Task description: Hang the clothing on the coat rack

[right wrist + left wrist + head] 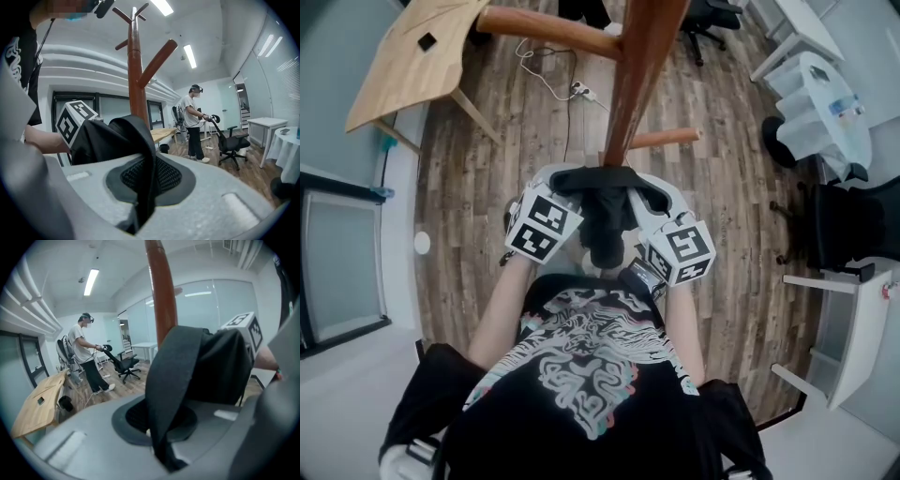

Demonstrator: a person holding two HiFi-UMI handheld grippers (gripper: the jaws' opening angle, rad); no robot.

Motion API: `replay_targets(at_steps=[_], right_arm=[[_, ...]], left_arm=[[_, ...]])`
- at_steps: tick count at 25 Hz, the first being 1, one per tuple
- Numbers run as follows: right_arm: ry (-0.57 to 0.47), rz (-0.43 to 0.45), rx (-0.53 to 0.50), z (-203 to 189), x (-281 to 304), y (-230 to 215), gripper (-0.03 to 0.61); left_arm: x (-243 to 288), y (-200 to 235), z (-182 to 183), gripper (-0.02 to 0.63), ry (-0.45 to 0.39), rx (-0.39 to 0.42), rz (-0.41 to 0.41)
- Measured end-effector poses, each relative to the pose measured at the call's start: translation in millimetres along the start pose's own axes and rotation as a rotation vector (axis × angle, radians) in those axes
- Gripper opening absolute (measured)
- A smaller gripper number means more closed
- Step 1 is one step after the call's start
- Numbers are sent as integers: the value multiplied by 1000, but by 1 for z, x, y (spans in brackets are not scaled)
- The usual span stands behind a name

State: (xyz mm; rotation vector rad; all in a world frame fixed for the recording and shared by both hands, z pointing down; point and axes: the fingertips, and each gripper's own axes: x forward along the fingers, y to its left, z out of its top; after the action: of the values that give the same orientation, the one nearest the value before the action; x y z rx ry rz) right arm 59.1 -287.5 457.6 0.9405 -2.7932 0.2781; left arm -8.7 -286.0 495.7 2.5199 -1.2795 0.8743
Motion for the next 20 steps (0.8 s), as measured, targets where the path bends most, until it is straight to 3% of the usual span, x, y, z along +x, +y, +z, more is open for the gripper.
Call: replay_targets(at_steps=[13,20], right_arm=[[-2,-12,35,-6,-15,3,25],[8,-28,43,-12,-21,9,25]], left_arm=[[-1,-21,-13,-3,30,-47,-22],[-4,-32,-15,-3,42,-37,-72]])
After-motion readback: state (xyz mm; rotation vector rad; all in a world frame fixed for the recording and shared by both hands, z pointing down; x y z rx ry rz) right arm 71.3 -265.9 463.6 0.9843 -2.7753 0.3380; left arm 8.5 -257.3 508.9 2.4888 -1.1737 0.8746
